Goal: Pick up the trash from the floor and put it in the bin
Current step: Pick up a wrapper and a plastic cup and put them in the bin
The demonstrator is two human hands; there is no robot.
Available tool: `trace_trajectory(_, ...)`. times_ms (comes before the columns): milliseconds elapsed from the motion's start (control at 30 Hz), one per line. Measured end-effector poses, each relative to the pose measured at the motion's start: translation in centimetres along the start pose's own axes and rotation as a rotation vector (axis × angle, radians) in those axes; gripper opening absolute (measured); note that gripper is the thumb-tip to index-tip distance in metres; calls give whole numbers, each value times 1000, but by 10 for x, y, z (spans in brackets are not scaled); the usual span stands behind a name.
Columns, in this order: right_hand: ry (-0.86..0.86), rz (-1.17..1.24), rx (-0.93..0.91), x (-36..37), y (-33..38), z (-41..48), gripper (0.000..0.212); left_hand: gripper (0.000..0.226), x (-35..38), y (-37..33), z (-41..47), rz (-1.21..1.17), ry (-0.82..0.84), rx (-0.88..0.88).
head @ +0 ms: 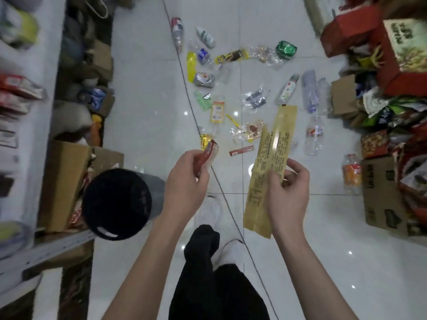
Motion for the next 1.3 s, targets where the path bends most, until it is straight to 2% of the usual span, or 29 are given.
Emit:
trace_trajectory(200,155,-63,6,80,-7,-66,28,22,-75,97,-43,-11,-88,-205)
trace_trajectory(333,234,-75,16,151,-38,-112,27,23,-109,186,-66,24,-130,-326)
trace_trajectory(467,276,-126,-3,219,-82,-158,27,22,-122,268,-82,72,-69,-438)
trace_trajectory(667,259,-188,-2,292,-135,-202,30,34,-135,348,-73,78,37,-458)
trace_trajectory(800,248,-232,-25,324,-158,-216,28,41,-145,375,-58,39,63,-423)
trace_trajectory(1000,297,-355,-33,353,-186,-227,34,34,-163,401,-51,31,36,-401)
trace_trajectory(1100,286,-426,-34,351,-196,-226,50,31,-167,405,-49,54,36,-392)
trace_trajectory(1300,217,-419,3,317,-196,-209,50,29,-155,383,-47,50,34,-363)
Point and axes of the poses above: each hand's wrist, its own z-axis towards the middle knuckle, its own x-axis out of the palm, y = z × x, the point moved 3 cm from there along z, towards the middle knuckle, and after that the axes turned 12 degrees about z, right-handed, at the moved point
